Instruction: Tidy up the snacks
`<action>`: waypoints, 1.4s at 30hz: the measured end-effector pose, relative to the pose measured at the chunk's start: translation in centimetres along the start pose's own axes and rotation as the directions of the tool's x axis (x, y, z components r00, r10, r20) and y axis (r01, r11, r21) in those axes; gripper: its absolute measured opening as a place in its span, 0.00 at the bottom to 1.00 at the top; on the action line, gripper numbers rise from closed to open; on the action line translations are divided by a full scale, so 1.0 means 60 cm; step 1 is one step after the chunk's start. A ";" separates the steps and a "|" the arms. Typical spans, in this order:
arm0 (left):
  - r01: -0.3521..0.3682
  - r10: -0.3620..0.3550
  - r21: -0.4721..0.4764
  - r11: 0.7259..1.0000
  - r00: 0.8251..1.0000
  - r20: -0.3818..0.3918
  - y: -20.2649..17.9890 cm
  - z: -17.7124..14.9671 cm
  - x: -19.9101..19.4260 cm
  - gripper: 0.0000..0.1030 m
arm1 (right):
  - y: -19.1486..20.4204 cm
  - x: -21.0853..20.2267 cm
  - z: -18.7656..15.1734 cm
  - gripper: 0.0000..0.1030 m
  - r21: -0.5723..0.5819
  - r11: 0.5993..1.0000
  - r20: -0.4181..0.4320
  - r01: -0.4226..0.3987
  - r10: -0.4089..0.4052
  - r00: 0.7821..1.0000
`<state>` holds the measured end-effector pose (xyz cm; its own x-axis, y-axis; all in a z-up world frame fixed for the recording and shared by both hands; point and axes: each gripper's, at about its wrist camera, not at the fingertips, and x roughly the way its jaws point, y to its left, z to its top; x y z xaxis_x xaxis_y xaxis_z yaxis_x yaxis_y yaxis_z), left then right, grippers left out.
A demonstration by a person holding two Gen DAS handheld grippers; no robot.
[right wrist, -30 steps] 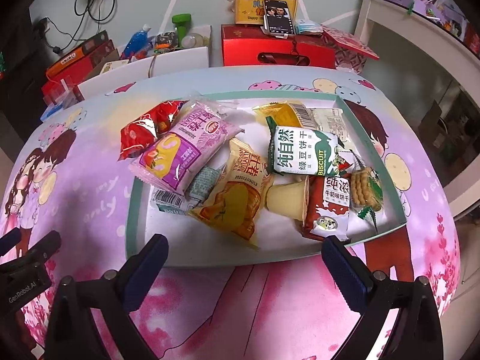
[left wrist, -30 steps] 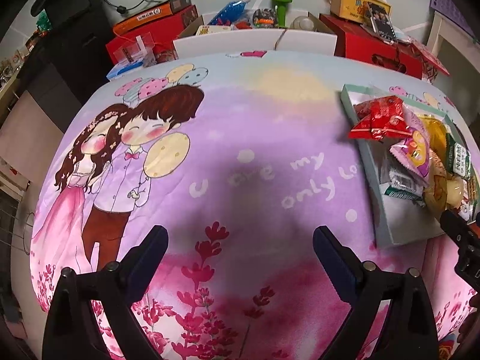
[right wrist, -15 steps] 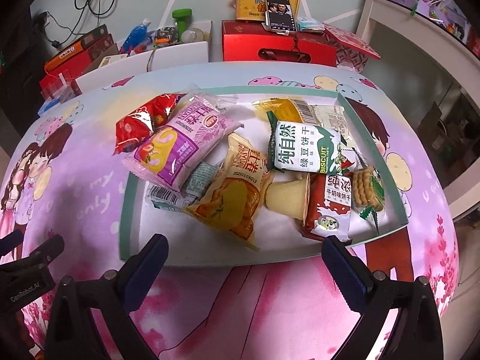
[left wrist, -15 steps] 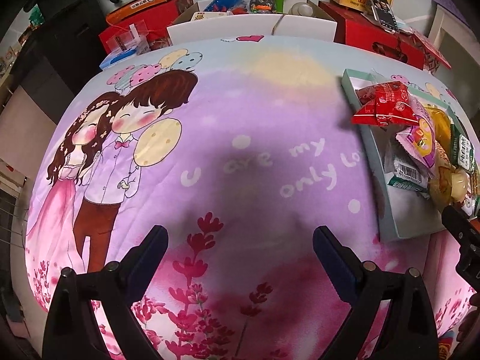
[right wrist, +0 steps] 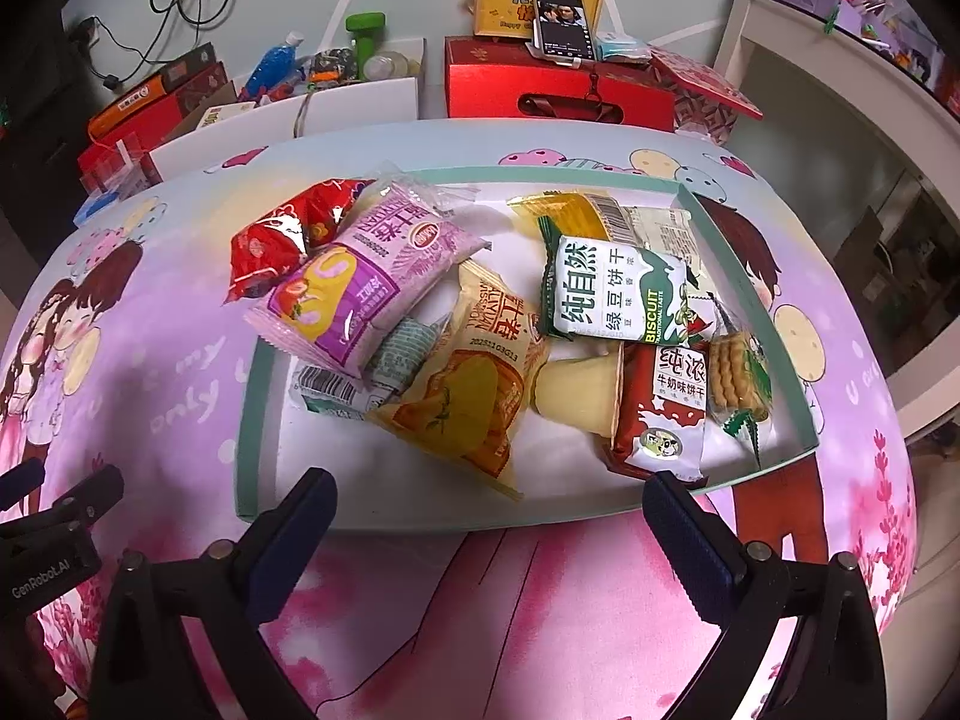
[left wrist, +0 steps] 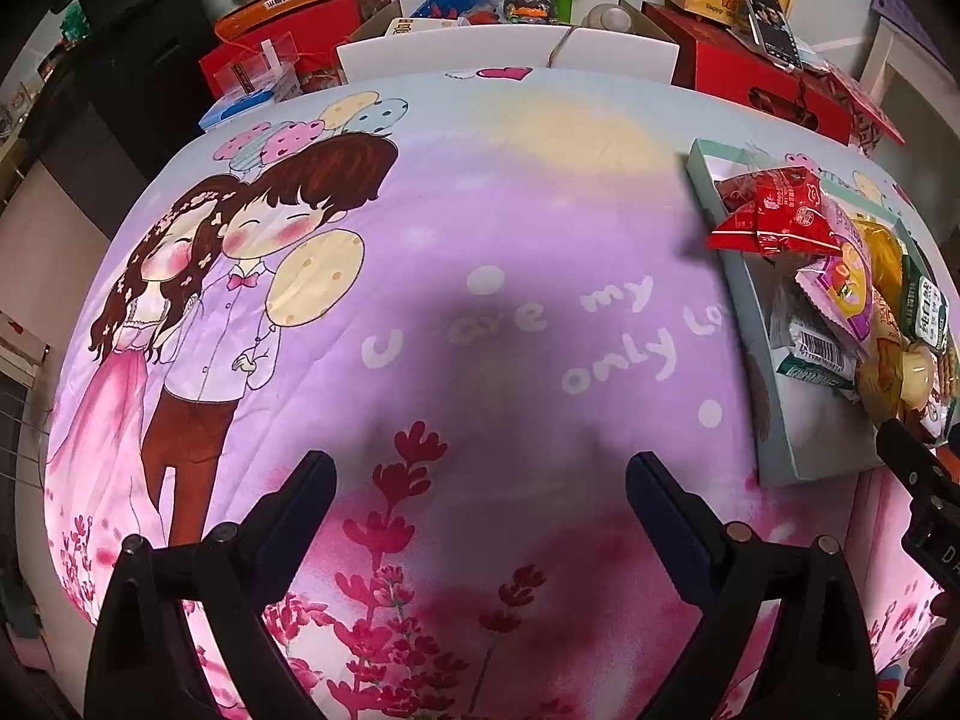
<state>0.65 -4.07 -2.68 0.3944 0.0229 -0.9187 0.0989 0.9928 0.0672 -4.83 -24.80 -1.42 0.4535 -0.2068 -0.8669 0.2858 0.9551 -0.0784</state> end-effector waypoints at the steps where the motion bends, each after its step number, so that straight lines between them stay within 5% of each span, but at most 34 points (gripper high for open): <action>1: 0.000 0.000 0.000 1.000 1.000 0.000 0.000 0.000 0.000 0.94 | 0.001 0.000 0.000 1.00 -0.002 1.000 -0.001 0.000 0.000 1.000; 42: 0.002 -0.002 -0.007 1.000 1.000 -0.010 0.003 0.000 0.004 0.94 | 0.002 0.005 -0.003 1.00 -0.006 1.000 -0.010 0.006 -0.006 1.000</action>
<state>0.75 -3.91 -2.90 0.3850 0.0220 -0.9226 0.0933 0.9937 0.0626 -4.83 -24.71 -1.79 0.4433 -0.2108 -0.8712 0.2835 0.9550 -0.0868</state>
